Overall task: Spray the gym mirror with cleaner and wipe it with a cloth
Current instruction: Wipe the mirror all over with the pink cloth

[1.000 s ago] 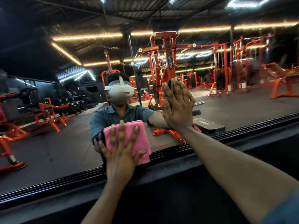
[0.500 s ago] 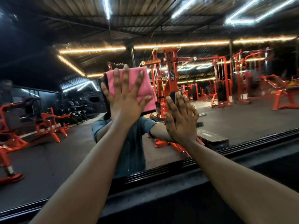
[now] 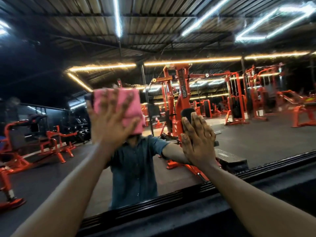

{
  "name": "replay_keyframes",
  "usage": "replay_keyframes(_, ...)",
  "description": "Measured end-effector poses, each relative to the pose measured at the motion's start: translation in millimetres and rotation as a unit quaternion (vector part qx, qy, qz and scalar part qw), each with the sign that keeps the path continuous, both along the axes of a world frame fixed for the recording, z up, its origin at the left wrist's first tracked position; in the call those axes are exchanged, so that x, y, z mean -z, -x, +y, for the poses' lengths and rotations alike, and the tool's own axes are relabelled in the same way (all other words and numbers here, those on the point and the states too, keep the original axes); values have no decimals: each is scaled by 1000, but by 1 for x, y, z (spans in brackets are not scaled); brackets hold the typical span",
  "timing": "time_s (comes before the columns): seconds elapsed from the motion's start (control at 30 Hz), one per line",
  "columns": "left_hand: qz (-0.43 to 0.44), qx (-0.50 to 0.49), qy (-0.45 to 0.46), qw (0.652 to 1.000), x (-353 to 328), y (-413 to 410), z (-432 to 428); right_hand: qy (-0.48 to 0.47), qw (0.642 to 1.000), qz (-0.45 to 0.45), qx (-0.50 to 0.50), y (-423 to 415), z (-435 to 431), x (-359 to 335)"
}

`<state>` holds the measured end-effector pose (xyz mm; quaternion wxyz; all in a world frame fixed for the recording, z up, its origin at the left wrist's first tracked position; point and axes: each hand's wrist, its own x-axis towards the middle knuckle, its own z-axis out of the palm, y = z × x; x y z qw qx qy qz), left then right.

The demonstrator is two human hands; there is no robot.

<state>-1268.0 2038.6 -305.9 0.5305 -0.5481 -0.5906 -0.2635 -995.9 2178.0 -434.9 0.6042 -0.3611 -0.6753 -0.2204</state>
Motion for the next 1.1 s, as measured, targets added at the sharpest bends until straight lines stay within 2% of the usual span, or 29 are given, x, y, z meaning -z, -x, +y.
replay_keyframes(0.07, -106, 13, -72, 992, -44, 2, 0, -15, 1000, 1, -1, 2, 2, 0)
replay_keyframes(0.13, -146, 17, -111, 983, -66, -19, 11, -23, 1000, 7, -2, 1, 5, 1)
replay_keyframes(0.17, -125, 18, -105, 986, -70, -35, 19, -23, 1000, 10, -2, 2, 5, 1)
replay_keyframes(0.23, -9, 14, -53, 998, -62, -63, 35, -22, 1000, 10, 2, 3, 5, 1)
replay_keyframes(0.33, 173, 30, 57, 983, -37, -70, 43, -21, 1000, 15, 5, 1, 4, 1)
replay_keyframes(0.4, 215, 25, 60, 974, -35, -44, 33, -21, 1000, 16, 10, 2, 3, 1)
replay_keyframes(0.47, 166, 31, 15, 985, -43, -4, 16, -22, 1000, 12, 11, 2, 3, 2)
replay_keyframes(0.57, 2, 16, -62, 998, -68, 46, -15, -26, 1000, 12, 9, 2, 6, 1)
replay_keyframes(0.63, -74, -1, -107, 992, -84, 47, -19, -28, 999, 14, 14, 3, 6, 2)
replay_keyframes(0.7, -109, 10, -133, 985, -93, 27, -8, -27, 999, 13, 21, 3, 5, 2)
replay_keyframes(0.77, -87, 26, -117, 989, -92, 0, 4, -20, 999, 13, 27, 4, 4, 2)
replay_keyframes(0.9, 69, 51, -41, 995, -47, -43, 35, -8, 1000, 9, 26, 3, -1, 2)
replay_keyframes(1.1, 75, 102, -27, 992, -1, -40, 42, 25, 999, -15, 22, -4, -21, -4)
